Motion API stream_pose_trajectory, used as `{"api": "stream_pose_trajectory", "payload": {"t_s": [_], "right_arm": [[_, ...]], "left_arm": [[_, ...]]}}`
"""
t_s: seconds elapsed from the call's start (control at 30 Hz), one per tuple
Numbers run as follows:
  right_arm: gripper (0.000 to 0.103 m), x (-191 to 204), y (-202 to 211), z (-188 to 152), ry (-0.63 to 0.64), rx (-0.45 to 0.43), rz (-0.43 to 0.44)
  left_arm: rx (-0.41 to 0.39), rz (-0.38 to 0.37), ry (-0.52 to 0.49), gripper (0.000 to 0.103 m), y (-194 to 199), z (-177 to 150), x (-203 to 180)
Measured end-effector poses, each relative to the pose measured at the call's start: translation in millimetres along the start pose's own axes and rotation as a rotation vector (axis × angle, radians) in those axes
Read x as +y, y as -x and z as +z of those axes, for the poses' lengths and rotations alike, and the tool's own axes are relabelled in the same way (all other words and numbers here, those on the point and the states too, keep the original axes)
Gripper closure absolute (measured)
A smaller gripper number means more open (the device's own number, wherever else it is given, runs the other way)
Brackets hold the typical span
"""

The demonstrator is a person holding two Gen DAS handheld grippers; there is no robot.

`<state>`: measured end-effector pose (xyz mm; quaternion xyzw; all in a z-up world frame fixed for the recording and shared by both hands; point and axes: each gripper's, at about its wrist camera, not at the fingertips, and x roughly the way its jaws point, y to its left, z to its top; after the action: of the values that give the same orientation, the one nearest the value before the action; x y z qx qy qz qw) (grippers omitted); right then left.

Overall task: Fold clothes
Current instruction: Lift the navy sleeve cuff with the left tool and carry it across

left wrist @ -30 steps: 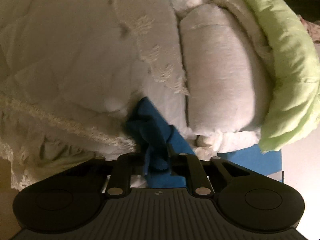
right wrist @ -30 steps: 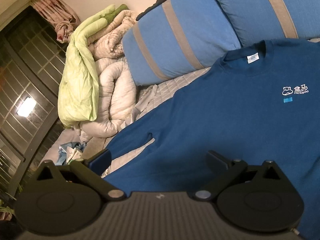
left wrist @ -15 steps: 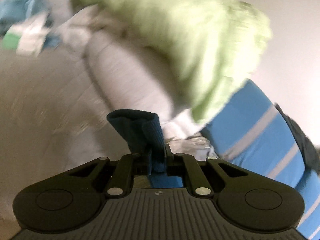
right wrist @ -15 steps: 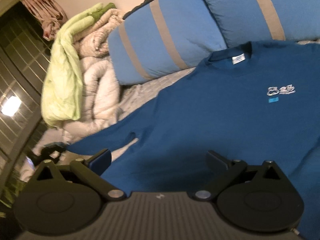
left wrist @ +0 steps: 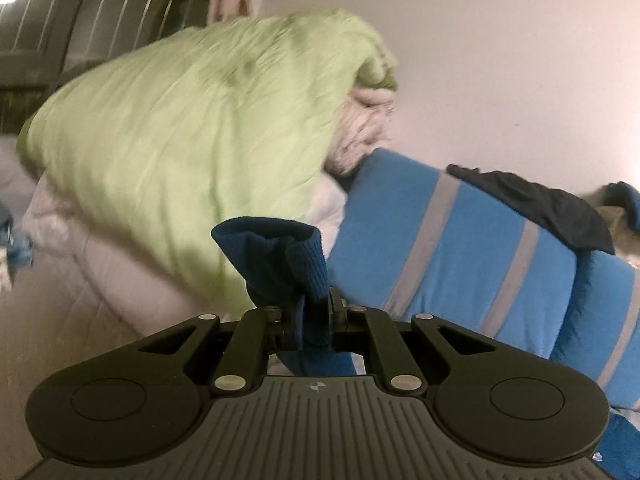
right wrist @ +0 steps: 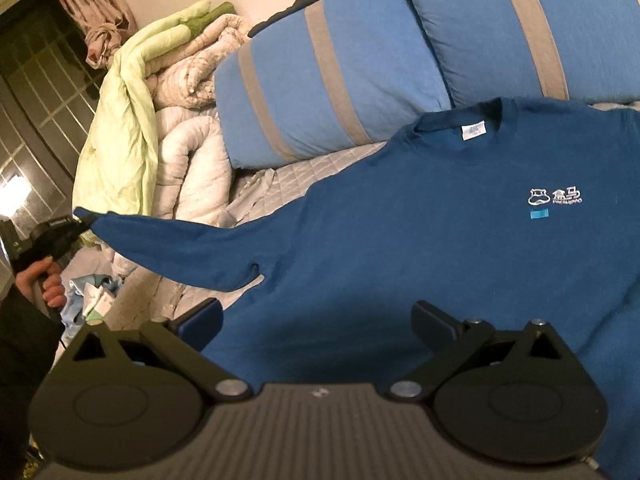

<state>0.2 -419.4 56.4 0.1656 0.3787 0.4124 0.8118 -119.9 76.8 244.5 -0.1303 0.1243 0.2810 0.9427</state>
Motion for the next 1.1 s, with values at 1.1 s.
{"api": "stream_pose_trajectory", "payload": {"t_s": [1.1], "right_arm": [[0.000,-28.7,4.0,3.7,-0.207,0.013,0.152]], "left_arm": [[0.055,-0.322,-0.518,0.091,-13.3,-12.1,-272.3]]}}
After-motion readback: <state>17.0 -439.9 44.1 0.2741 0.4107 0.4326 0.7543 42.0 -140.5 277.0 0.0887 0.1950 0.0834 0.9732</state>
